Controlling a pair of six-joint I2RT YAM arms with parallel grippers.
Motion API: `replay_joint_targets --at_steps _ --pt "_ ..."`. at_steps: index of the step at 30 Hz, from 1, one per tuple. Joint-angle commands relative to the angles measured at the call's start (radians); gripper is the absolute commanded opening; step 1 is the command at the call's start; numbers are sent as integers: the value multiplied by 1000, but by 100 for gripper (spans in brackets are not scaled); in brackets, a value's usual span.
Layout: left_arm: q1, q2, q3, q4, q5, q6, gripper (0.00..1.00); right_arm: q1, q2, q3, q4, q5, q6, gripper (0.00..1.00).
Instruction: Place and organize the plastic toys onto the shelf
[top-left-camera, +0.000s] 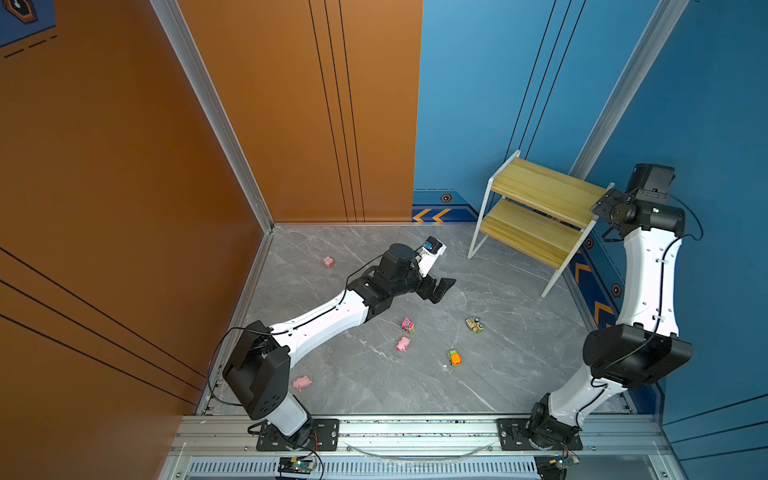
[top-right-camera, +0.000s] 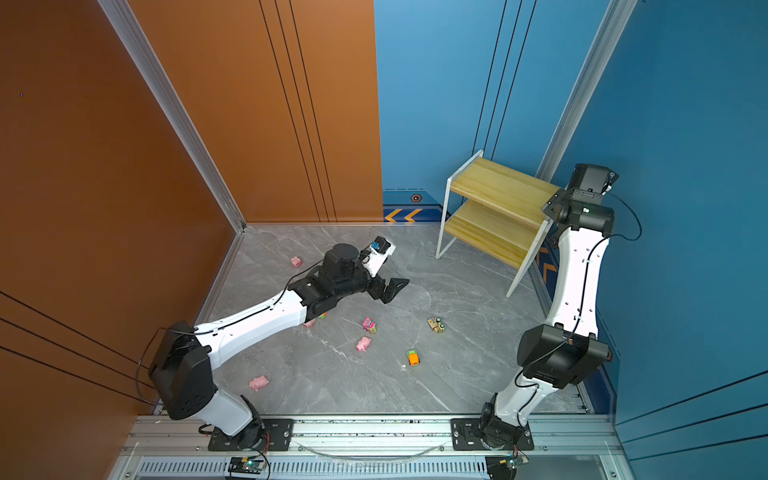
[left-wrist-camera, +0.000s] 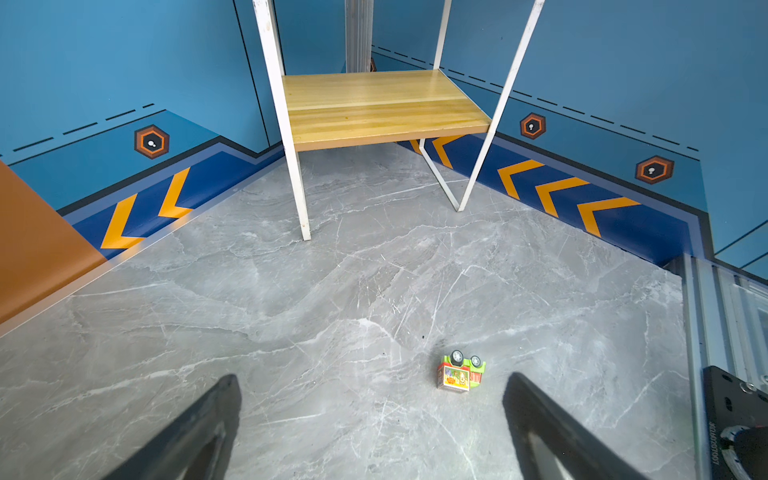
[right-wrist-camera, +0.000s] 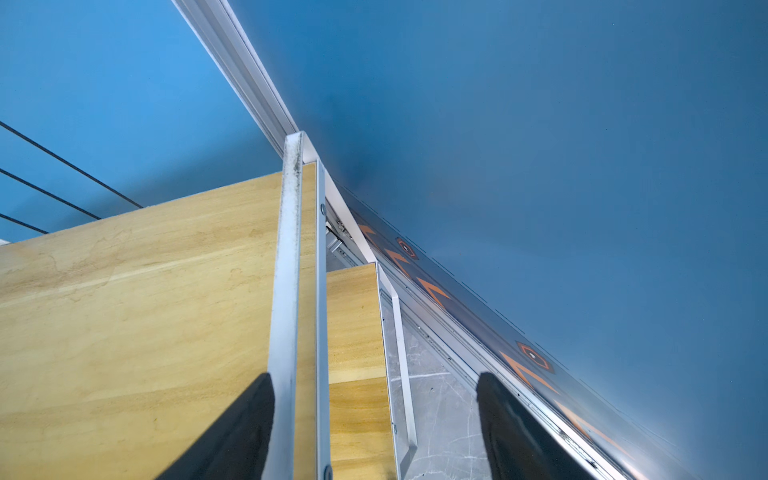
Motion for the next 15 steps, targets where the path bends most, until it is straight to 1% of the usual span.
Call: replay_joint_targets --at_steps 1,4,7,11,15 --pt "-10 -1 18 -9 20 17 99 5 24 23 -37 -14 -39 77" --pt "-11 3 20 -8 18 20 99 7 40 24 -40 -6 -59 76" --pt "-10 3 20 -10 17 20 99 10 63 43 -44 -8 -80 72" --pt "-10 5 22 -9 16 18 99 25 103 91 -46 -22 -121 72" --pt "-9 8 27 -10 14 17 99 33 155 160 -79 -5 -135 72"
